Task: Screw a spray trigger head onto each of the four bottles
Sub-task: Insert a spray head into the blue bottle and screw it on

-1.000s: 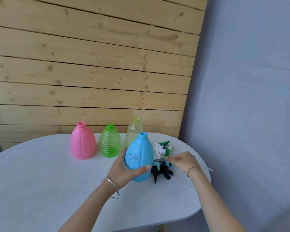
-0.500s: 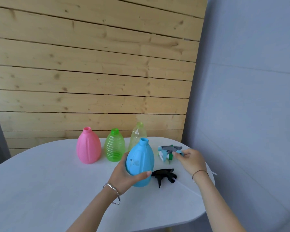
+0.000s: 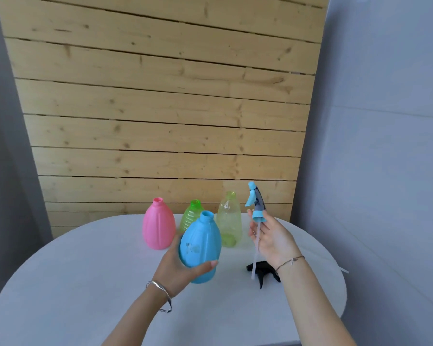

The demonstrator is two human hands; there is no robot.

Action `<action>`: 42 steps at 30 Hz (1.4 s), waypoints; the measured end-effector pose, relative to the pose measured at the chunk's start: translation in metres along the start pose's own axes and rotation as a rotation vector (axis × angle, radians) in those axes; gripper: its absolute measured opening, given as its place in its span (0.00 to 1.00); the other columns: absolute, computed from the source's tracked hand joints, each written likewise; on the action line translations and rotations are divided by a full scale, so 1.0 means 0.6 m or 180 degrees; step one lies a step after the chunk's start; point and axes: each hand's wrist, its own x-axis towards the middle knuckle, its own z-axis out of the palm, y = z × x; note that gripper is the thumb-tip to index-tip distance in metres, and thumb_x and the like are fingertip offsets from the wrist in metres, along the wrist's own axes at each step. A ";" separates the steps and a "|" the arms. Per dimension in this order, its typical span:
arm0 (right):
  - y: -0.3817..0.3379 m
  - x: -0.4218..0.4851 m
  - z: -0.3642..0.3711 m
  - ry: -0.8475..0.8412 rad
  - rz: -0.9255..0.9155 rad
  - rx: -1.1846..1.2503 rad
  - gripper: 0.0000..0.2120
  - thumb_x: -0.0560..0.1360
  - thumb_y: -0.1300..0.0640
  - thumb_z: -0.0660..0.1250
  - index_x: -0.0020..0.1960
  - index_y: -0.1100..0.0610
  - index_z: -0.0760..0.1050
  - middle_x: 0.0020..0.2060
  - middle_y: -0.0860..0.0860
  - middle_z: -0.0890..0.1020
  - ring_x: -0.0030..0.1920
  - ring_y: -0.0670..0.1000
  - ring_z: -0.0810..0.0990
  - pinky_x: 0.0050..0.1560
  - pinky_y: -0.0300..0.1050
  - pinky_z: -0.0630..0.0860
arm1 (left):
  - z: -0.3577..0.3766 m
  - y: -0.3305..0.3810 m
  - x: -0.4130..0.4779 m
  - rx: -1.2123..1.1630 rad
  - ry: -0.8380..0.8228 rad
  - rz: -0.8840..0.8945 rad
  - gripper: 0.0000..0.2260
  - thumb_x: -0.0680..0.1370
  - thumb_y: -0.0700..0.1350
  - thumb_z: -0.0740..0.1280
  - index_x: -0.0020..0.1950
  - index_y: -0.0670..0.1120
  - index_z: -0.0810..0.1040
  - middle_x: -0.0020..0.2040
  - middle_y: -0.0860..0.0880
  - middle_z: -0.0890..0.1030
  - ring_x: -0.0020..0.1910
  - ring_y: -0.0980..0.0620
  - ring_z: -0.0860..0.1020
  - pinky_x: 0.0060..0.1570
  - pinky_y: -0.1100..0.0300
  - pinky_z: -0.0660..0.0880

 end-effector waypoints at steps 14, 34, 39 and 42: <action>0.039 -0.005 0.100 -0.0880 -0.0747 0.0425 0.09 0.79 0.62 0.59 0.51 0.57 0.78 0.44 0.49 0.86 0.49 0.46 0.85 0.57 0.42 0.78 | -0.092 -0.061 -0.014 0.0486 0.0154 -0.0226 0.39 0.54 0.64 0.76 0.61 0.59 0.67 0.53 0.58 0.78 0.50 0.59 0.78 0.43 0.65 0.77; 0.074 -0.007 0.099 -0.0673 -0.1595 -0.0805 0.12 0.72 0.63 0.69 0.53 0.52 0.77 0.50 0.49 0.84 0.58 0.53 0.81 0.60 0.45 0.76 | -0.070 -0.045 -0.017 0.0418 0.0043 -0.0084 0.36 0.57 0.59 0.79 0.60 0.62 0.66 0.52 0.60 0.78 0.48 0.62 0.78 0.36 0.73 0.75; 0.049 -0.009 0.095 -0.0744 -0.1830 -0.0374 0.10 0.76 0.65 0.65 0.52 0.52 0.76 0.49 0.48 0.84 0.57 0.52 0.82 0.55 0.40 0.78 | -0.071 -0.049 -0.015 0.0347 0.0125 -0.0123 0.36 0.59 0.56 0.80 0.62 0.58 0.66 0.53 0.58 0.77 0.50 0.60 0.78 0.36 0.72 0.75; 0.046 -0.010 0.089 -0.0747 -0.1785 -0.0382 0.11 0.76 0.65 0.64 0.54 0.53 0.76 0.51 0.50 0.83 0.56 0.51 0.83 0.54 0.39 0.79 | -0.073 -0.051 -0.015 0.0326 0.0164 -0.0144 0.36 0.59 0.55 0.80 0.62 0.58 0.67 0.53 0.58 0.77 0.50 0.60 0.78 0.38 0.71 0.75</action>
